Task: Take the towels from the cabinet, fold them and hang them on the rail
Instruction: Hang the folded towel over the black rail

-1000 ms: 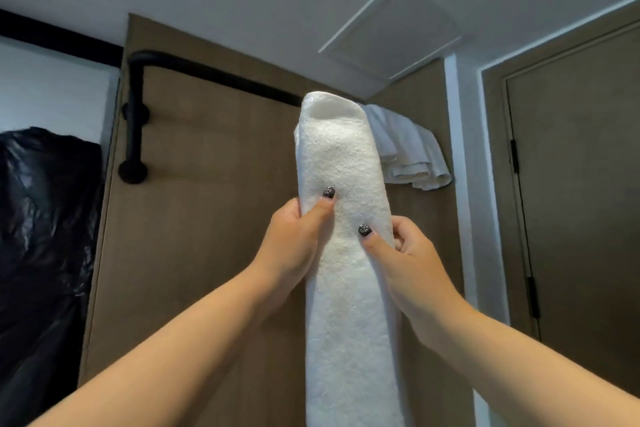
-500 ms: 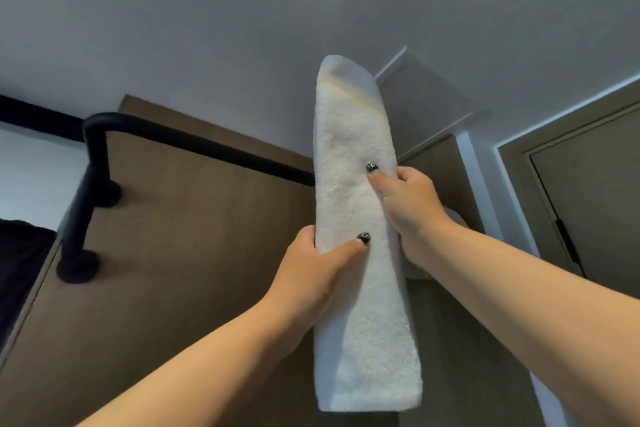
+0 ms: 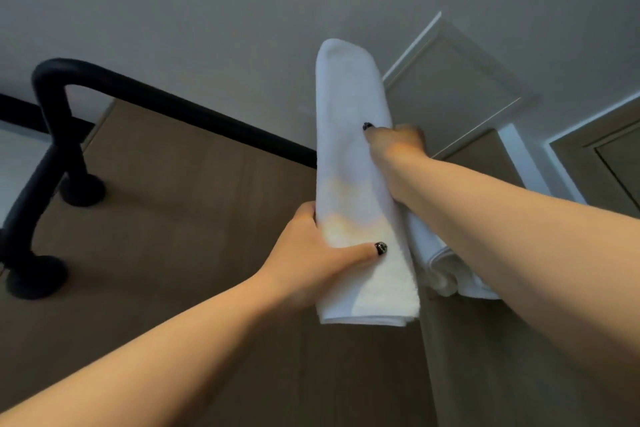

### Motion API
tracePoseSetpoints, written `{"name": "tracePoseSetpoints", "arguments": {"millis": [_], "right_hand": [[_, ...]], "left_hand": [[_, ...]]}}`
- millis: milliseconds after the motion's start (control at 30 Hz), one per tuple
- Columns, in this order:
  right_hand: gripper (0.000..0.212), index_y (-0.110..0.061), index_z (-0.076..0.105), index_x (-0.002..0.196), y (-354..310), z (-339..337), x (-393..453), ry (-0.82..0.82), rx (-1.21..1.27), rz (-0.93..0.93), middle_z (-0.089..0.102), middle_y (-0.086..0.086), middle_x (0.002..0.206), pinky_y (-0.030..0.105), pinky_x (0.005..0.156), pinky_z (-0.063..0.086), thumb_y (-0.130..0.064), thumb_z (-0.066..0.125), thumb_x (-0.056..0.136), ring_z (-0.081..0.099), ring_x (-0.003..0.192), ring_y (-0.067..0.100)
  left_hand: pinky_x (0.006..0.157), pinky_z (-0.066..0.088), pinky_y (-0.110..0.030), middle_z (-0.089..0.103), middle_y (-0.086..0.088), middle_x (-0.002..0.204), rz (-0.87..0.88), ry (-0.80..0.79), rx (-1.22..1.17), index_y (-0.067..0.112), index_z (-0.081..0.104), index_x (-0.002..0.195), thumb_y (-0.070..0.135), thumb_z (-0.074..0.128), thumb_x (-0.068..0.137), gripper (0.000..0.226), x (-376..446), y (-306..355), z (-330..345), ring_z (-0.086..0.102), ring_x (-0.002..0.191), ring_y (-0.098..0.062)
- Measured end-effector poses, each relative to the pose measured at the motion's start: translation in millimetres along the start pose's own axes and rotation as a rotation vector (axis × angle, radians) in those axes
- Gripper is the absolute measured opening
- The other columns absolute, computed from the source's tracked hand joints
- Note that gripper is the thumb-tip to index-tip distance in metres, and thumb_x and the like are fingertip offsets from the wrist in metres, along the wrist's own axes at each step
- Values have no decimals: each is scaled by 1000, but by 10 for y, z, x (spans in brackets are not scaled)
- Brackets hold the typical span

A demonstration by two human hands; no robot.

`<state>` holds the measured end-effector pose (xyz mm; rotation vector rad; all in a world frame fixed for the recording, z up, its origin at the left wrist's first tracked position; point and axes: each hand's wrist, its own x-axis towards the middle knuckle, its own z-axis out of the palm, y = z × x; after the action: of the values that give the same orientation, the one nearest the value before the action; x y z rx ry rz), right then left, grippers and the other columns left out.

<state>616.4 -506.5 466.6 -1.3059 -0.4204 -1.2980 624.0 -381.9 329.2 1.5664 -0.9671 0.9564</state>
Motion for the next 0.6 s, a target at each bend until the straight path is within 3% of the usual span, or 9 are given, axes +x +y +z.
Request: {"name": "tracePoseSetpoints", "arguments": {"millis": [100,200,267,367,467,533,600], "right_hand": [[43,-5,53,126,53,75,81,19,-92,-44,60,12,129,31,86,46,-26,65,92,61,114,29],[47,-16,39,138,98,140,65,-33,-317,-160,37,12,142,35,92,41,-13,54,93,46,125,33],[54,-28,41,140,98,152,20,-74,-536,-399,29,8,145,35,97,35,-8,45,90,35,129,32],[49,-26,52,137,121,189,46,-247,-665,-668,40,4,149,35,108,30,-10,39,93,35,135,29],[32,-22,63,104,96,218,52,-448,-618,-574,60,6,119,36,91,40,-33,32,101,51,110,29],[48,-20,59,85,71,253,83,-490,-690,-548,61,1,94,36,78,40,-56,29,98,53,93,27],[53,-19,58,80,58,316,150,-494,-702,-522,60,-1,88,36,76,42,-64,33,93,55,87,25]], "left_hand": [[66,52,-9,64,15,105,26,43,91,27,45,121,30,88,68,69,19,-42,-31,64,82,9],[84,57,-26,65,15,108,32,51,177,29,44,122,37,89,67,71,51,-86,-56,66,93,0],[87,57,-35,66,15,109,36,43,229,31,43,123,41,85,64,73,56,-108,-49,67,97,-5],[89,56,-35,64,14,110,56,54,328,30,41,130,38,83,70,73,59,-148,-56,65,101,-7],[88,56,-32,61,15,111,69,94,396,30,40,133,37,81,76,70,20,-184,-74,62,100,-5],[87,56,-29,61,16,112,76,126,402,31,42,133,38,81,77,68,3,-202,-65,62,100,-4],[85,56,-28,62,15,111,80,149,389,31,46,129,40,80,77,63,-4,-210,-60,63,98,-4]]}}
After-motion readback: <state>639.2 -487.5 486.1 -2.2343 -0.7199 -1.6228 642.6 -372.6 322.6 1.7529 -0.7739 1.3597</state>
